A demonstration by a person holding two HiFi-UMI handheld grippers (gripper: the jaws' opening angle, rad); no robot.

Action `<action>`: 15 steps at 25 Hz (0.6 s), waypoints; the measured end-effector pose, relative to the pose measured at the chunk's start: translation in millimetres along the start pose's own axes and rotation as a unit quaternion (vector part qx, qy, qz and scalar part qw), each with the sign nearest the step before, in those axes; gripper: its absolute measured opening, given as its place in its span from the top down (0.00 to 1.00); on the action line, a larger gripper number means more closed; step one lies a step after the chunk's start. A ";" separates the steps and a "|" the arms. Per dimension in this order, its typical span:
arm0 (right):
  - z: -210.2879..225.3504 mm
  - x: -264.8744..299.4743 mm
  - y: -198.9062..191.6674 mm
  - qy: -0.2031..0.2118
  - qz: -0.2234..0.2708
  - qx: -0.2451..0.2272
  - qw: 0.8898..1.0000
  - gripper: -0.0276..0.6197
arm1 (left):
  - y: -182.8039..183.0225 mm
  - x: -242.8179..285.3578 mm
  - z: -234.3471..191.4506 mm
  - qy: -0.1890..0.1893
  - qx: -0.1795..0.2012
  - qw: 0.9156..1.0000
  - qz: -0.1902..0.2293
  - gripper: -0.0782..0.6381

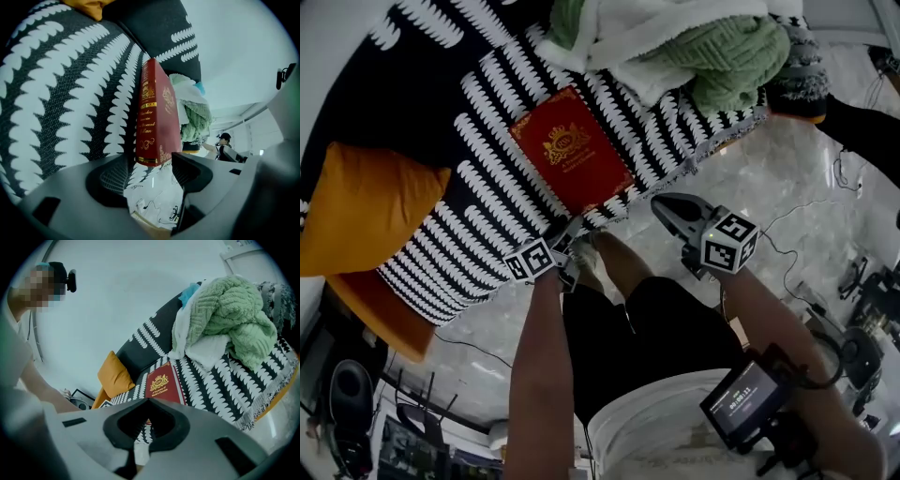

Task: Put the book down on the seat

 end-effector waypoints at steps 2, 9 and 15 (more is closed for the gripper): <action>1.0 6.2 -4.7 0.006 0.006 -0.001 1.000 0.94 | -0.3 -4.7 -4.9 0.002 0.007 1.000 0.006 0.50; -42.3 0.7 -5.3 0.008 0.017 -0.004 1.000 0.94 | -3.2 -48.1 20.0 -0.003 0.033 0.999 -0.007 0.50; -60.3 -3.2 -12.0 0.009 0.013 -0.017 1.000 0.94 | -4.6 -69.4 48.1 -0.001 0.072 0.997 -0.007 0.50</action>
Point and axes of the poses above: the fingertips, and each gripper's own axes: x forward along the fingers, z to its right, y out of its top, the point moved 9 cm from there along -x, backward along the fingers, and after that the axes turned 15 degrees about x, right-handed, at the moved point
